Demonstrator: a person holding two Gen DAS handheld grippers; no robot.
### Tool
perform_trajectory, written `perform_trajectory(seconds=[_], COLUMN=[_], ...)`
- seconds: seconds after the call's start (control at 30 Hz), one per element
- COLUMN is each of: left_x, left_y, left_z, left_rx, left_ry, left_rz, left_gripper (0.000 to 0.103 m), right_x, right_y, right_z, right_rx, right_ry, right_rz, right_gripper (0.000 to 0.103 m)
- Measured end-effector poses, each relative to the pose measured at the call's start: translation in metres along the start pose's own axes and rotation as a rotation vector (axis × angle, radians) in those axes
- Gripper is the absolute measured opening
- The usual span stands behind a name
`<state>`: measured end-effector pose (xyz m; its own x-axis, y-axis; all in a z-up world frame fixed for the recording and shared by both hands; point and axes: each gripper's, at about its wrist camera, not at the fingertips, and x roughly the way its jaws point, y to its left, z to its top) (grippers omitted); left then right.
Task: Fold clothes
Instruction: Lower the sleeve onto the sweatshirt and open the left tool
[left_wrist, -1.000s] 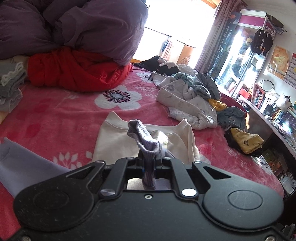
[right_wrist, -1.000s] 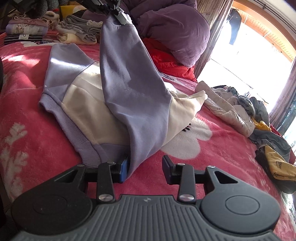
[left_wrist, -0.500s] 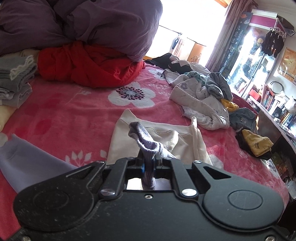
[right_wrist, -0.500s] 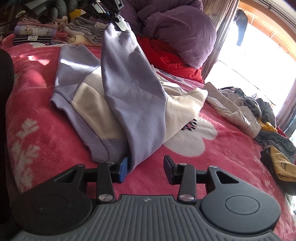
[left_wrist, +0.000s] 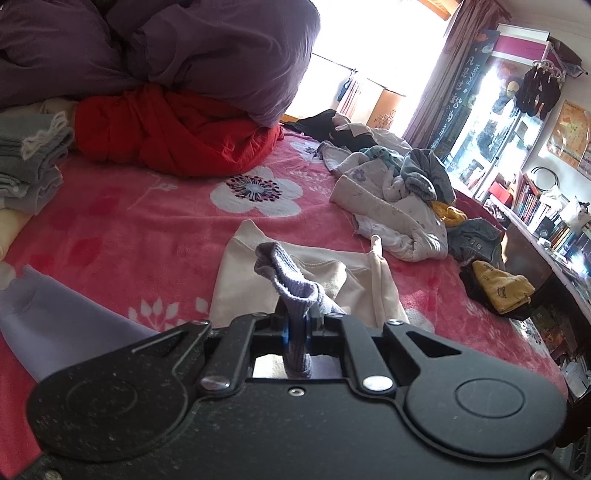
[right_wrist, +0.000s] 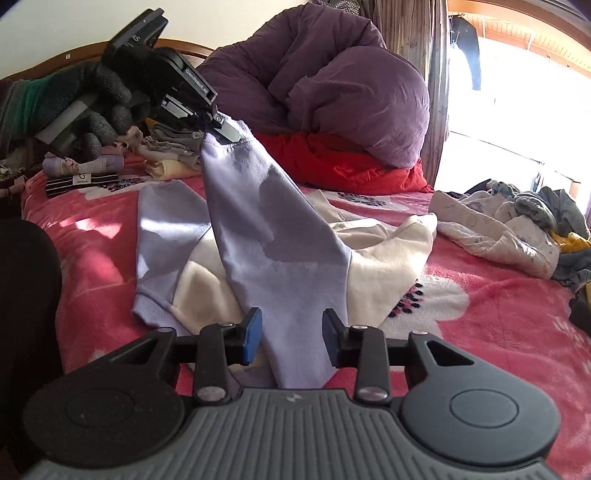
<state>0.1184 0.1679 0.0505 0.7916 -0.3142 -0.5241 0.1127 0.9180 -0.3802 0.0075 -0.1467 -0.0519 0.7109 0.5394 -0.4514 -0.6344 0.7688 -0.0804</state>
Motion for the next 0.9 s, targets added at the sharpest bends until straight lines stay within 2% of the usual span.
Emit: perform_trajectory(seconds=[0.13, 0.37, 0.43, 0.47, 0.57, 0.67, 0.77, 0.9], left_x=[0.004, 0.053, 0.065, 0.068, 0.058, 0.047, 0.056, 0.096], left_y=[0.001, 0.043, 0.051, 0.053, 0.059, 0.054, 0.030, -0.014], left_z=[0.002, -0.015, -0.020, -0.022, -0.016, -0.003, 0.009, 0.014], left_rx=[0.008, -0.066, -0.060, -0.034, 0.003, 0.029, 0.092, 0.168], left_ry=[0.005, 0.136, 0.173, 0.186, 0.121, 0.048, 0.040, 0.087], left_rz=[0.031, 0.197, 0.247, 0.282, 0.384, 0.423, 0.368, 0.269], left_gripper=[0.005, 0.006, 0.006, 0.010, 0.023, 0.025, 0.027, 0.029], right_x=[0.027, 0.021, 0.020, 0.019, 0.013, 0.003, 0.001, 0.010], right_y=[-0.007, -0.014, -0.015, -0.017, -0.023, -0.033, -0.038, -0.032], right_z=[-0.013, -0.015, -0.015, -0.014, -0.009, -0.004, -0.001, 0.003], right_rx=[0.066, 0.108, 0.110, 0.117, 0.149, 0.187, 0.160, 0.116], right_ry=[0.133, 0.171, 0.179, 0.181, 0.170, 0.130, 0.096, 0.032], right_rz=[0.066, 0.099, 0.106, 0.110, 0.123, 0.130, 0.089, 0.068], right_gripper=[0.037, 0.037, 0.037, 0.037, 0.037, 0.037, 0.037, 0.040])
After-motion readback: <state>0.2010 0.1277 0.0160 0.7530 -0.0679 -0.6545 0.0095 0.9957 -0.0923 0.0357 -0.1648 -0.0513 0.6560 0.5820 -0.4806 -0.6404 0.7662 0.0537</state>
